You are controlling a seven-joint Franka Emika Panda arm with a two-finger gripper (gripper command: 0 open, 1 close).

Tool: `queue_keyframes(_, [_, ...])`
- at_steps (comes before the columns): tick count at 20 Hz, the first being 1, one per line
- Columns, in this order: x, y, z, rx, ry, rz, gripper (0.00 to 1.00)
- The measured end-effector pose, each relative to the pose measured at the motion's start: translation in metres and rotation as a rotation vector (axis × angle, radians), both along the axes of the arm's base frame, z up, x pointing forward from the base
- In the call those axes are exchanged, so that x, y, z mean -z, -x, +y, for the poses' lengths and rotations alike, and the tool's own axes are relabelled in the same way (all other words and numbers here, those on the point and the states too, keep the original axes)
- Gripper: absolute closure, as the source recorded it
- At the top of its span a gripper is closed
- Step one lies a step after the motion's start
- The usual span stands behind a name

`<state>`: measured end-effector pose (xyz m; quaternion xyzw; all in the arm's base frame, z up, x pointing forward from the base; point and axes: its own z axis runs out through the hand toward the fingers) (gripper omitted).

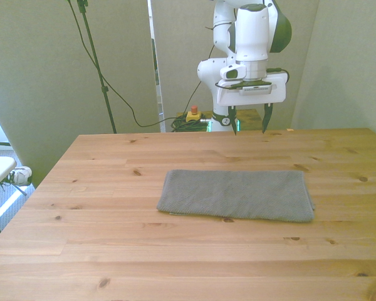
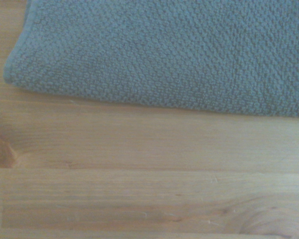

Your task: Fold the towel

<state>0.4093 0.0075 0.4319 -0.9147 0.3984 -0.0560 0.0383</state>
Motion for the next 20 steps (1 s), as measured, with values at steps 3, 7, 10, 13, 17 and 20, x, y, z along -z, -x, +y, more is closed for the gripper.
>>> queue_keyframes(3, [-0.001, -0.002, 0.000, 0.003, 0.001, -0.004, 0.00])
queue_keyframes(7, [-0.020, -0.020, 0.013, 0.024, 0.055, -0.040, 0.00])
queue_keyframes(10, [-0.025, -0.047, 0.037, 0.030, 0.096, -0.048, 0.00])
queue_keyframes(13, [-0.021, -0.078, 0.065, 0.038, 0.151, -0.044, 0.00])
queue_keyframes(17, [-0.003, -0.116, 0.113, 0.045, 0.225, -0.033, 0.00])
queue_keyframes(20, [0.019, -0.135, 0.143, 0.043, 0.281, -0.013, 0.00])
